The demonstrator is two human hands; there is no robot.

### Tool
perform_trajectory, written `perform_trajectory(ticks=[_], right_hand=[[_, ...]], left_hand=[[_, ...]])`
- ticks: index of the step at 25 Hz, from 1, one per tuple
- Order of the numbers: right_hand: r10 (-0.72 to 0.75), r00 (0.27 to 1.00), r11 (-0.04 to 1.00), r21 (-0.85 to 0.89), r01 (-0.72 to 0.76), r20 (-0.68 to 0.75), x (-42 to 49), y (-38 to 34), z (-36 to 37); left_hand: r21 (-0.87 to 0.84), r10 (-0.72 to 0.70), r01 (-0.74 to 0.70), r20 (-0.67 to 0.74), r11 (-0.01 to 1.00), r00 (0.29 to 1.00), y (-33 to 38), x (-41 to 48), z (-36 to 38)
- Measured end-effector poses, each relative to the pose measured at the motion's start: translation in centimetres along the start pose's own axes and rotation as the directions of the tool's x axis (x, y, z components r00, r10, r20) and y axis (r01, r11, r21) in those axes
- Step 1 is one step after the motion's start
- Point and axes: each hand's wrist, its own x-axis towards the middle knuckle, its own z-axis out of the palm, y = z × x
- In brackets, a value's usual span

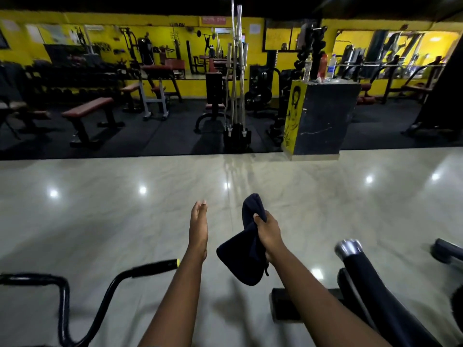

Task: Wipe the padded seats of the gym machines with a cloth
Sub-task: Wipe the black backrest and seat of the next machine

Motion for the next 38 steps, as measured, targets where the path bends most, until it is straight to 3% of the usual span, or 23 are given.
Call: perform_trajectory(ticks=[10, 19, 29, 33, 38], right_hand=[[-0.029, 0.997, 0.998, -0.046, 0.032, 0.065, 19.7, -2.9, 6.4], [-0.066, 0.997, 0.998, 0.017, 0.065, 0.032, 44.4, -7.9, 8.9], [-0.039, 0.980, 0.999, 0.020, 0.044, -0.193, 70.8, -10.2, 4.1], [-0.009, 0.940, 0.997, 0.065, 0.033, -0.341, 81.3, -11.1, -0.6], [0.074, 0.825, 0.988, 0.155, 0.017, -0.560, 91.6, -12.5, -9.1]], left_hand=[[0.016, -0.069, 0.069, 0.034, 0.997, 0.997, -0.3, 20.1, 2.1], [0.094, -0.062, 0.049, 0.137, 0.994, 0.989, 1.7, 44.2, 12.8], [0.127, -0.053, 0.013, 0.312, 0.992, 0.949, 3.6, 67.9, 29.7], [0.154, -0.066, -0.011, 0.486, 0.988, 0.872, 3.3, 78.1, 39.5], [0.161, -0.097, -0.018, 0.675, 0.987, 0.731, 3.3, 86.8, 56.2]])
